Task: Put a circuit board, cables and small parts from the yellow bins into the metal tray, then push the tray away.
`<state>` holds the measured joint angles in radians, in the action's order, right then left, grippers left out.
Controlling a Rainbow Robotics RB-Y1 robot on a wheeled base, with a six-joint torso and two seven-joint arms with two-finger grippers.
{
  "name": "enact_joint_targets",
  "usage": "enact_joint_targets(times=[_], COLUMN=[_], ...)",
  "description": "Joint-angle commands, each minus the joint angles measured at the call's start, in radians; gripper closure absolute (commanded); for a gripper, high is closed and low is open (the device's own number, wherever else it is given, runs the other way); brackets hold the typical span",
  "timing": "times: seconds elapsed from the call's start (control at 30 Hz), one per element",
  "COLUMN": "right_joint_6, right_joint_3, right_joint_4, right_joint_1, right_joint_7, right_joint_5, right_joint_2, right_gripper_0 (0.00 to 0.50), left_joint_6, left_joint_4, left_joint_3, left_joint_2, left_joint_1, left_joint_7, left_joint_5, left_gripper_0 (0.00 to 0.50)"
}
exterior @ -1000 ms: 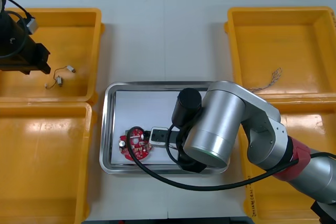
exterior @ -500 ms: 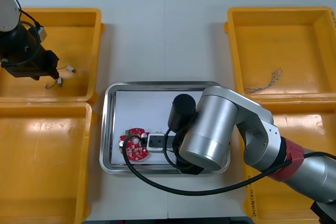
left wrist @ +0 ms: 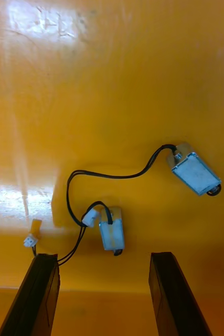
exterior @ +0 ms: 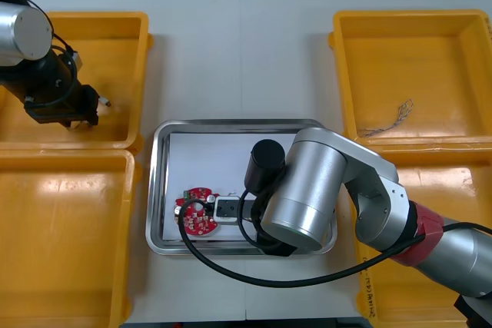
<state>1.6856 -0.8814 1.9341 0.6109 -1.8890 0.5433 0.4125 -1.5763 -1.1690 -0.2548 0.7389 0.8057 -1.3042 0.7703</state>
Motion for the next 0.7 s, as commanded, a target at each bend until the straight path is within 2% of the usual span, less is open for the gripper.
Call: enact_joint_targets(times=[0.03, 0.1, 0.23, 0.37, 0.53, 0.7], right_joint_6=[-0.015, -0.015, -0.015, -0.015, -0.014, 0.003], right_joint_3=[-0.013, -0.013, -0.013, -0.001, 0.071, 0.125], right_joint_4=[0.011, 0.011, 0.011, 0.011, 0.023, 0.031], right_joint_1=[0.032, 0.032, 0.035, 0.043, 0.047, 0.073], right_joint_7=[-0.045, -0.045, -0.047, -0.047, -0.051, -0.041], right_joint_5=[0.001, 0.004, 0.012, 0.026, 0.096, 0.109], right_joint_2=[-0.021, -0.021, -0.021, -0.023, -0.027, -0.027], right_gripper_0=[0.092, 0.039, 0.005, 0.005, 0.002, 0.002], left_joint_6=[0.028, 0.042, 0.068, 0.073, 0.073, 0.079], left_joint_4=[-0.001, -0.001, -0.001, 0.008, 0.035, 0.045], left_joint_3=[-0.009, -0.009, -0.009, -0.011, -0.011, -0.009], left_joint_2=[-0.023, -0.024, -0.029, -0.033, -0.042, -0.049], left_joint_1=[0.024, 0.018, 0.007, 0.004, 0.004, -0.006], left_joint_7=[-0.040, -0.041, -0.043, -0.044, -0.046, -0.047], left_joint_5=[-0.026, -0.028, -0.043, -0.051, -0.049, -0.054], left_gripper_0=[0.000, 0.000, 0.000, 0.000, 0.000, 0.000])
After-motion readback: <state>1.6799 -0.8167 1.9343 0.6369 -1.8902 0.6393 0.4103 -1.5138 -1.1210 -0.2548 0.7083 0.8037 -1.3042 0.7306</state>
